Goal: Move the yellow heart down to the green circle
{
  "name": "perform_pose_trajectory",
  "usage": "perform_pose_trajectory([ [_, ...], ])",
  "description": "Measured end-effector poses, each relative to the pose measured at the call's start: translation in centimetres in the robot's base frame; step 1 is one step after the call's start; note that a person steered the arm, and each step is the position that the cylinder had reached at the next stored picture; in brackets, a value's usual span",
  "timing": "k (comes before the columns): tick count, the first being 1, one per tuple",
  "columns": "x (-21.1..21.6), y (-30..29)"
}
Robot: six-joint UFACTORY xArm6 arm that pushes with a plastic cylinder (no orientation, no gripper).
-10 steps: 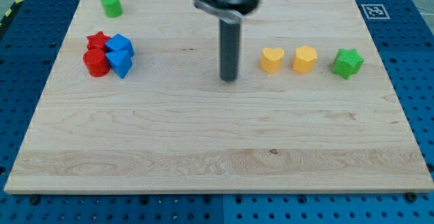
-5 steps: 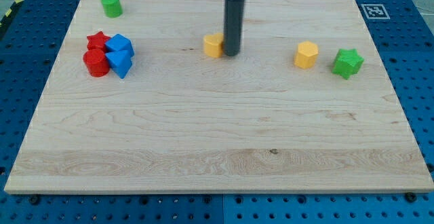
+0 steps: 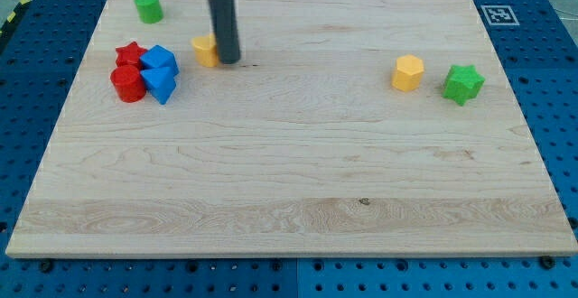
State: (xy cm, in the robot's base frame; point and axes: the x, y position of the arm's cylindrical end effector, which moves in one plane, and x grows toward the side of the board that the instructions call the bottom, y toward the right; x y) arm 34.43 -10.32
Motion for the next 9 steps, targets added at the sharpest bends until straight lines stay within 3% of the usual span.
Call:
perform_pose_trajectory([
  [3, 1.4, 2.3],
  [5, -0.3, -5.2],
  [6, -3.6, -8.4],
  [8, -1.6, -3.9],
  [9, -3.5, 0.1],
])
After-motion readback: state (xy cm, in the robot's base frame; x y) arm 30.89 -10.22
